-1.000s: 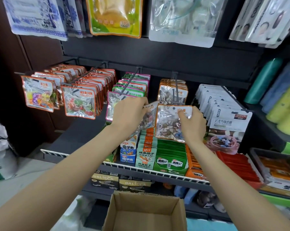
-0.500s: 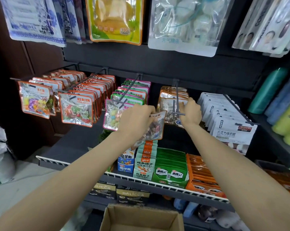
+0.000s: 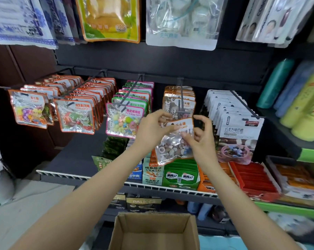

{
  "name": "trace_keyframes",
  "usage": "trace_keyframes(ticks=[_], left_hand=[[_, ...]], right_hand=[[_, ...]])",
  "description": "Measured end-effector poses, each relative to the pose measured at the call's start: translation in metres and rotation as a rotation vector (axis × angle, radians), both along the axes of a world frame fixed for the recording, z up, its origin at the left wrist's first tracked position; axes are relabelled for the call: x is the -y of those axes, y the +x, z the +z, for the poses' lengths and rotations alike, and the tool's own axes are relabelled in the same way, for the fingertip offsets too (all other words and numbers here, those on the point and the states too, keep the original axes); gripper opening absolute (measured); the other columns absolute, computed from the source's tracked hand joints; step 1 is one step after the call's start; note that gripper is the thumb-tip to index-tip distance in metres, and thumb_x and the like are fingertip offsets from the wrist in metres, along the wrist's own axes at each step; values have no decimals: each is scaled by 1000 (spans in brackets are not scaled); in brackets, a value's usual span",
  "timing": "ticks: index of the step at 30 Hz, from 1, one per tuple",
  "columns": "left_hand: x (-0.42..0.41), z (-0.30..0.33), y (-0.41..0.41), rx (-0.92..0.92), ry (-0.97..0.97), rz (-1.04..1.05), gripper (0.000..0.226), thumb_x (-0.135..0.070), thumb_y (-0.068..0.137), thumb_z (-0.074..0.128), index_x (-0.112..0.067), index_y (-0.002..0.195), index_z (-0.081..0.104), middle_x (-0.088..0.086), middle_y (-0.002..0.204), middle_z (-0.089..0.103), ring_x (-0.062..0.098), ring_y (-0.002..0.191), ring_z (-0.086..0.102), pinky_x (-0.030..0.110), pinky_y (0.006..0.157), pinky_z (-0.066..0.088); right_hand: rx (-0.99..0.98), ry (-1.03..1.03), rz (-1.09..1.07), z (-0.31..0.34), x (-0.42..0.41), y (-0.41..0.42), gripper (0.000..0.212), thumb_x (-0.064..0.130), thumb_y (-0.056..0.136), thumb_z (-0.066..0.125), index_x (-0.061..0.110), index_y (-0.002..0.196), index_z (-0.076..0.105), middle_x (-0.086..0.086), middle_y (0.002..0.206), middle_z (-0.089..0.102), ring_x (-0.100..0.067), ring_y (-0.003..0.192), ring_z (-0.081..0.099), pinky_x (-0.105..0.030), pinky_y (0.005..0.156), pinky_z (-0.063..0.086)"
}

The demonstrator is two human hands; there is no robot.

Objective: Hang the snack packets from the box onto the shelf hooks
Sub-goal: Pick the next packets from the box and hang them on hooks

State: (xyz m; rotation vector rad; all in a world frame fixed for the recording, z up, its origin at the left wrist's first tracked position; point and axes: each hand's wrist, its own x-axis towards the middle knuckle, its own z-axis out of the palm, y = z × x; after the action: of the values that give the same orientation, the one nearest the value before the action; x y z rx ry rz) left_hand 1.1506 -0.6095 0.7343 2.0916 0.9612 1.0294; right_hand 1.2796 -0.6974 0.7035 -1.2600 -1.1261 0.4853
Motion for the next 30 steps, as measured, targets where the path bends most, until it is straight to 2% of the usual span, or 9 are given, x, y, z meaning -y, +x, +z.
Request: trace_keyframes(ticks=[4,6,9,11,13,16,20,27,30], left_hand=[[12,-11,-6,144,17,37,52,-18,80,74,-24,125,49,-25,93,52,-9,73,55,3,62,41],[13,-16,-9,155,40,36,52,-14,82,72,-24,127,49,-17,93,57,-3,72,57,12,61,45],[12,-20,-7,107,67,96,49,-13,85,68,-27,129,50,-5,98,57,18,72,60,22,67,50],[10,-23,-5,45,88,117,49,-13,87,67,-26,131,52,1,108,53,18,80,61,24,79,50],[7,-27,-4,20,74,106,50,-14,87,66,-25,134,51,-1,110,48,15,85,60,20,84,46],[0,-30,0,-18,67,124,49,-16,88,65,-24,134,52,-2,110,47,12,87,58,14,83,40],[-13,-31,12,-58,61,130,50,-16,87,66,-21,135,52,6,119,51,20,97,58,23,91,44],[-59,-18,51,-150,71,123,61,-7,87,62,-16,143,39,15,138,43,26,126,44,26,104,32],[-78,-21,69,-204,94,123,57,-16,87,63,-16,140,42,19,136,47,33,125,47,40,103,42]], right_hand=[[191,59,-131,-2,-3,3,40,11,92,57,25,128,51,10,124,57,16,103,51,0,84,39],[251,28,-167,-6,-8,4,40,16,93,55,24,132,53,5,128,56,6,110,49,-1,85,35],[255,-3,-234,-10,-15,1,42,18,94,54,26,135,50,11,95,54,-13,90,53,-7,74,37],[275,-12,-306,-13,-18,2,43,17,95,54,28,136,48,13,76,42,-4,67,45,-2,65,34],[299,-24,-345,-16,-22,5,44,15,95,53,28,136,47,10,74,40,-1,66,39,-2,64,32],[309,-52,-343,-15,-27,8,44,15,96,52,29,137,45,2,84,47,-11,73,42,-16,69,32],[416,-86,-351,-11,-41,17,45,12,96,51,22,139,43,-6,105,46,-9,87,42,-8,76,26],[522,-204,-322,-5,-90,37,65,4,92,55,15,148,24,-11,152,11,-16,134,24,-6,104,12],[543,-219,-326,-1,-107,47,63,3,90,55,7,146,27,-16,153,14,-27,139,21,-32,116,21]])
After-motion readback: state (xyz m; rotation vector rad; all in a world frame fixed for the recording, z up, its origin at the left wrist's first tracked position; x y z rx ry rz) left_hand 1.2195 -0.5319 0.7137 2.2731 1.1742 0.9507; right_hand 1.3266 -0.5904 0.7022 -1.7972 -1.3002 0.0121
